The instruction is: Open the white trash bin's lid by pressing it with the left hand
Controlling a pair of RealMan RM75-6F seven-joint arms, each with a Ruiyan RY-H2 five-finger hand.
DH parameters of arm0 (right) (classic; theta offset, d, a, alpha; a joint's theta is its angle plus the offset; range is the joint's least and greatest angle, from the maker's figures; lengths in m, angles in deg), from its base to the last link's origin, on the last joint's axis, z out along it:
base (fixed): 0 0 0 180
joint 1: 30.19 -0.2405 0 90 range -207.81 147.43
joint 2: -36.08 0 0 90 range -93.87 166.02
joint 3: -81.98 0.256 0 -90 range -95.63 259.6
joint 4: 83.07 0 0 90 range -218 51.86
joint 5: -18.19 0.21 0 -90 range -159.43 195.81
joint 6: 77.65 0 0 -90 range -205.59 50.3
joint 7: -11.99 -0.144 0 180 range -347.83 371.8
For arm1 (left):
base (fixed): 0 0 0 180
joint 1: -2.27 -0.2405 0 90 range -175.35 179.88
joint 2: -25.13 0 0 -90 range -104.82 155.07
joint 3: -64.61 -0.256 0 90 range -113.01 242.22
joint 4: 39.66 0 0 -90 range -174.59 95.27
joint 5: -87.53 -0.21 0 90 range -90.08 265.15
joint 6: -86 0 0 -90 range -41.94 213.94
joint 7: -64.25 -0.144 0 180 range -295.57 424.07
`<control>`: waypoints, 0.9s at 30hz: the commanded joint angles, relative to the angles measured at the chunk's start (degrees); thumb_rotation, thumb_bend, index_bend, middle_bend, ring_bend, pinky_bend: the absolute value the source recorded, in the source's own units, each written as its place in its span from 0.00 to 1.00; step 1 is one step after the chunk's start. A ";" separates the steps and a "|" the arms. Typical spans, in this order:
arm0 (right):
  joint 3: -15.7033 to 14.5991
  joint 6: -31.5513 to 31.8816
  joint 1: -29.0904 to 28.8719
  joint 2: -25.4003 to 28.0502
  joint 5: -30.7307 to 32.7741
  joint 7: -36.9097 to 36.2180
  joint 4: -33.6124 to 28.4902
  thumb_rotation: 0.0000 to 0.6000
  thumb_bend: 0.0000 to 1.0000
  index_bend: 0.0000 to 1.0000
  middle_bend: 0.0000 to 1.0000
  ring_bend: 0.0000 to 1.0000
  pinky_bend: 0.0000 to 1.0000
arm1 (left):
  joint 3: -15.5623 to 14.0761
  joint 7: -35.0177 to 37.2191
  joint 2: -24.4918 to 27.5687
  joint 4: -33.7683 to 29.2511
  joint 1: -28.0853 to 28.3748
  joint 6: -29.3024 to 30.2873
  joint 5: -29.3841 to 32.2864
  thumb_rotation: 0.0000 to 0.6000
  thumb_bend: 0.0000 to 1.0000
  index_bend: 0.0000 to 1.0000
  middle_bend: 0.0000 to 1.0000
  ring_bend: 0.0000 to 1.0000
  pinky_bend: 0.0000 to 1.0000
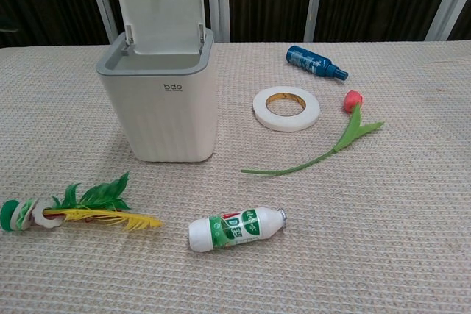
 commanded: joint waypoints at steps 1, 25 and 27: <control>-0.06 -0.05 -0.03 -0.10 -0.05 0.31 -0.11 1.00 0.27 0.12 0.02 0.00 0.03 | -5.87 1.98 3.18 1.81 -7.36 4.86 -5.42 1.00 0.22 0.19 0.27 0.20 0.21; -0.40 -0.10 -0.42 -0.91 -1.37 0.65 0.86 1.00 0.27 0.12 0.02 0.00 0.03 | -9.68 37.38 -4.73 33.39 -26.85 18.90 -16.06 1.00 0.16 0.14 0.11 0.03 0.05; -0.44 -0.37 -0.54 -0.98 -1.33 0.78 0.82 1.00 0.27 0.12 0.02 0.00 0.03 | -9.25 37.61 -4.60 33.59 -27.07 18.66 -15.61 1.00 0.16 0.14 0.11 0.03 0.05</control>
